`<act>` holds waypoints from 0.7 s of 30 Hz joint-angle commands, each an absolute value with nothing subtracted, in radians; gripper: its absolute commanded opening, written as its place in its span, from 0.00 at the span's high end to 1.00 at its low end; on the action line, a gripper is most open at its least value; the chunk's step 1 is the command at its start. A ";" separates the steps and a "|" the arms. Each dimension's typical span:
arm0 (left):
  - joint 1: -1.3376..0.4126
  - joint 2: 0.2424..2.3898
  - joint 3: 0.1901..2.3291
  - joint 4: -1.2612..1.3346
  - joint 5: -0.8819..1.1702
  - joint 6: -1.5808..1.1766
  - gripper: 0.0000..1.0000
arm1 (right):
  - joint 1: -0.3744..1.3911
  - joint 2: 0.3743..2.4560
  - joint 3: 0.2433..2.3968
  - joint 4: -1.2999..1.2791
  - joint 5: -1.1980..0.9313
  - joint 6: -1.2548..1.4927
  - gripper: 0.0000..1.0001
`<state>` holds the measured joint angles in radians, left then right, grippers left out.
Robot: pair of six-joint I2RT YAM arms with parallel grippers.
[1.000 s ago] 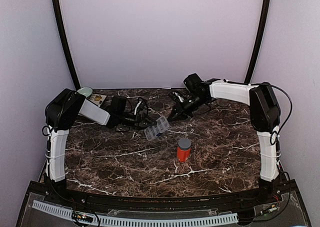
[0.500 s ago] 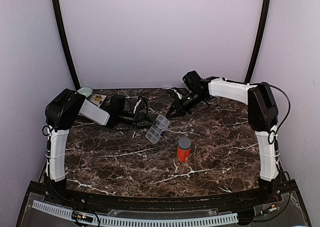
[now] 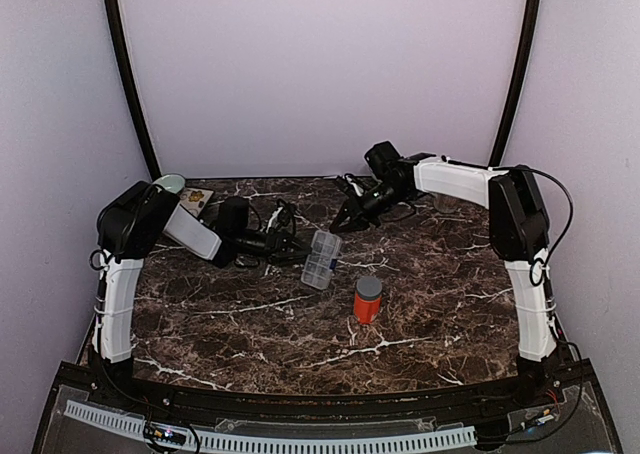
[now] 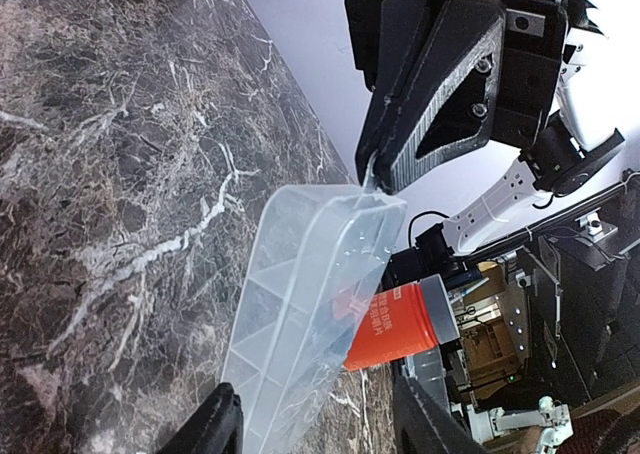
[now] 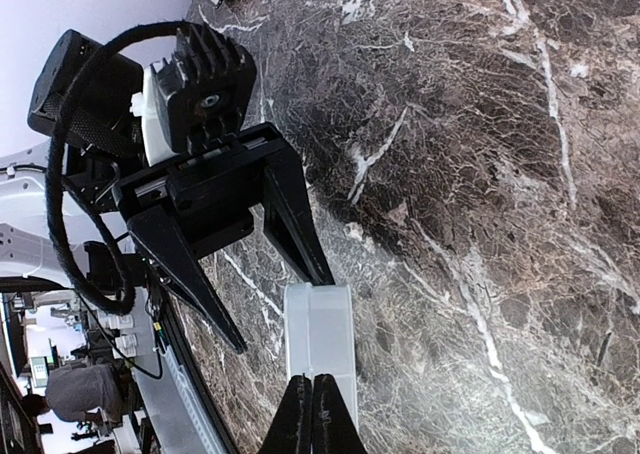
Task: Sort the pills into containers
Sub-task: Pass from the right arm to the left
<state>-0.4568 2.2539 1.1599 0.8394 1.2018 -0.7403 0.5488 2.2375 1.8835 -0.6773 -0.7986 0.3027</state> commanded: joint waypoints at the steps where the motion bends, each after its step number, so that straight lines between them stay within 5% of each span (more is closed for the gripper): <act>1: -0.472 2.261 1.153 0.878 1.229 -0.753 0.44 | 0.540 2.267 1.916 -0.637 -0.837 0.315 1.00; 7: -0.474 2.272 1.166 0.851 1.193 -0.724 0.14 | 0.540 2.270 1.912 -0.633 -0.849 0.309 1.00; 21: -0.486 2.304 1.215 0.870 1.195 -0.735 0.15 | 0.540 2.250 1.877 -0.593 -0.870 0.302 1.00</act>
